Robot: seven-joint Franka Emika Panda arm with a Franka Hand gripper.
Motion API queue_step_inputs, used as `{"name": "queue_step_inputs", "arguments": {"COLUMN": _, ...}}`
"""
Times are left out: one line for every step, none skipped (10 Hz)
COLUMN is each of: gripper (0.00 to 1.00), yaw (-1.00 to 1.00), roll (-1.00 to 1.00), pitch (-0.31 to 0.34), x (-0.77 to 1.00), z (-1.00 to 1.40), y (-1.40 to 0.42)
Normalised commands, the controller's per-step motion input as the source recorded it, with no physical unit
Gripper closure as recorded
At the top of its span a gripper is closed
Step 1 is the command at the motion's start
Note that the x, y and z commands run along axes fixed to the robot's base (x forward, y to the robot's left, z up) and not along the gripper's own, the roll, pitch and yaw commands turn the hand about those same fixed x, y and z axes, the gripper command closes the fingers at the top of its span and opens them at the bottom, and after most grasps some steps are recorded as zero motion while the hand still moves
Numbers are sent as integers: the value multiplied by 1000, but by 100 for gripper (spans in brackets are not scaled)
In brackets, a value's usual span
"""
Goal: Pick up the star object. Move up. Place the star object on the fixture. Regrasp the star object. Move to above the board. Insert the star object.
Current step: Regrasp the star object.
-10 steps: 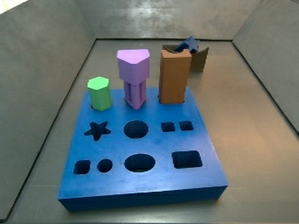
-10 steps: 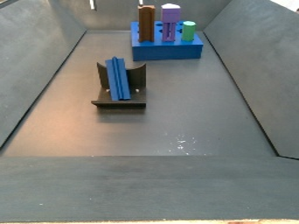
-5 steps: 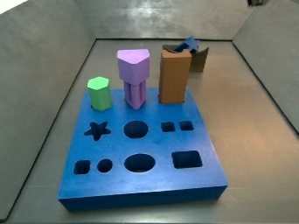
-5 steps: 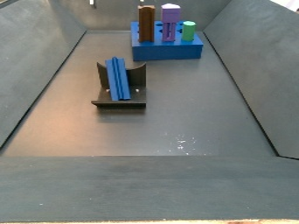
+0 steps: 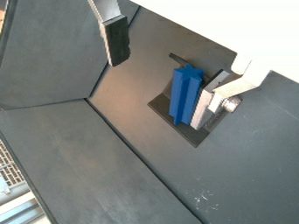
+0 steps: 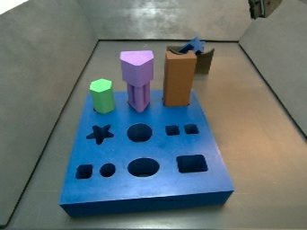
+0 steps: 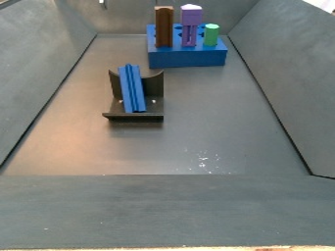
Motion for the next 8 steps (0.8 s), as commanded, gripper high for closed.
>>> {"name": "queue_step_inputs", "arguments": {"gripper": 0, "yaw": 157, "roll": 226, "pitch": 6, "x": 31, "z": -1000, "y": 73}}
{"name": "queue_step_inputs", "arguments": {"gripper": 0, "yaw": 136, "roll": 195, "pitch": -32, "x": 44, "z": -1000, "y": 65}}
{"name": "queue_step_inputs", "arguments": {"gripper": 0, "yaw": 117, "roll": 153, "pitch": -56, "x": 53, "z": -1000, "y": 61}}
{"name": "queue_step_inputs", "arguments": {"gripper": 0, "yaw": 98, "roll": 118, "pitch": -78, "x": 61, "z": -1000, "y": 60}}
{"name": "queue_step_inputs", "arguments": {"gripper": 0, "yaw": 68, "roll": 87, "pitch": -101, "x": 70, "z": -1000, "y": 56}}
{"name": "queue_step_inputs", "arguments": {"gripper": 0, "yaw": 43, "roll": 81, "pitch": -105, "x": 78, "z": -1000, "y": 52}}
{"name": "queue_step_inputs", "arguments": {"gripper": 0, "yaw": 18, "roll": 83, "pitch": -103, "x": 88, "z": -1000, "y": 45}}
{"name": "queue_step_inputs", "arguments": {"gripper": 0, "yaw": -5, "roll": 83, "pitch": -92, "x": 101, "z": -1000, "y": 40}}
